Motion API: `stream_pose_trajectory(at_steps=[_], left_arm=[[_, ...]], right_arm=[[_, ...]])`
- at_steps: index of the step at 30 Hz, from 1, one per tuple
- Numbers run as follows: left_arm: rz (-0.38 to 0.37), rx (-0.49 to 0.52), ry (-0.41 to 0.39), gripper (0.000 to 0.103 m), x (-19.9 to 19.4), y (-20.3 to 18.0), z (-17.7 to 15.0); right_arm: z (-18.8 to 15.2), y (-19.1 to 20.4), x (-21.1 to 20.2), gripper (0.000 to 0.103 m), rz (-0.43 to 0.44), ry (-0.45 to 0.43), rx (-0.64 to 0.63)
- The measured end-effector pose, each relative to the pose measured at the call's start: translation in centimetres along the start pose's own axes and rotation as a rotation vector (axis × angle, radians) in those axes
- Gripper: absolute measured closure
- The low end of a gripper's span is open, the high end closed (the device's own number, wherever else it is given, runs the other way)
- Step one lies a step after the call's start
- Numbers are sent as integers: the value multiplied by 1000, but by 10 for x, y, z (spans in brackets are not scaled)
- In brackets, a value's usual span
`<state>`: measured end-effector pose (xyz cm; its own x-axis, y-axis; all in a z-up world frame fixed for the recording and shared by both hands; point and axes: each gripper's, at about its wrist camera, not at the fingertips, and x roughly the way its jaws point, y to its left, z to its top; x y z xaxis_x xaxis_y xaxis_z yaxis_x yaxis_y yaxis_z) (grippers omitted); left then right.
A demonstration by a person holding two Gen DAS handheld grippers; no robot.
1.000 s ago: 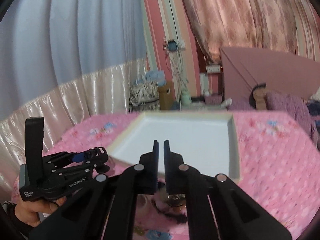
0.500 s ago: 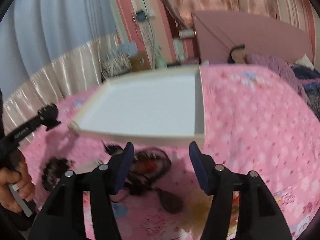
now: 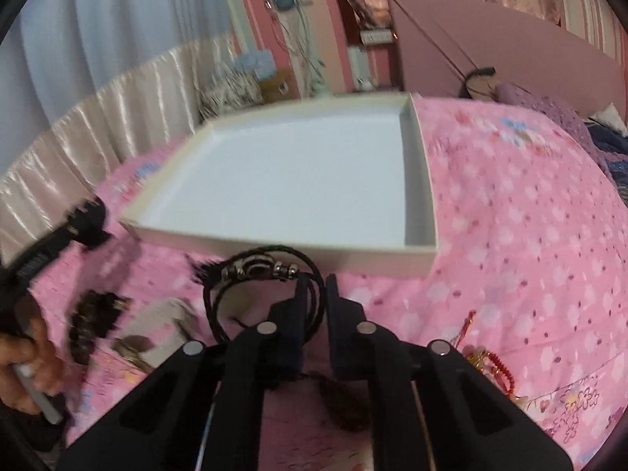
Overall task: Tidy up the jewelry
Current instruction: 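Release the claw clip in the tray while right tool releases the bracelet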
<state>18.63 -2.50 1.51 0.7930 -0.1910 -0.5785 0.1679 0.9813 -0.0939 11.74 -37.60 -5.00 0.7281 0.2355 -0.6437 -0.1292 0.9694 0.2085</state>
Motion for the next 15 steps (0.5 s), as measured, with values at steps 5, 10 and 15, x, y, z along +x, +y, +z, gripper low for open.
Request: stream_pose_trajectory(at_steps=[5,10,15], left_arm=[[-16,-3,-17,67,-8,1,4],[-17,-6,-110,67,-37,0,33],[-7,20,-132,67,-34,-8,58]], right_arm=[[21,12,-35,96,13,-108,-24],[53,22,-62,97,12,-211,-41],[79,14,-71,97,-1,-277,-18]])
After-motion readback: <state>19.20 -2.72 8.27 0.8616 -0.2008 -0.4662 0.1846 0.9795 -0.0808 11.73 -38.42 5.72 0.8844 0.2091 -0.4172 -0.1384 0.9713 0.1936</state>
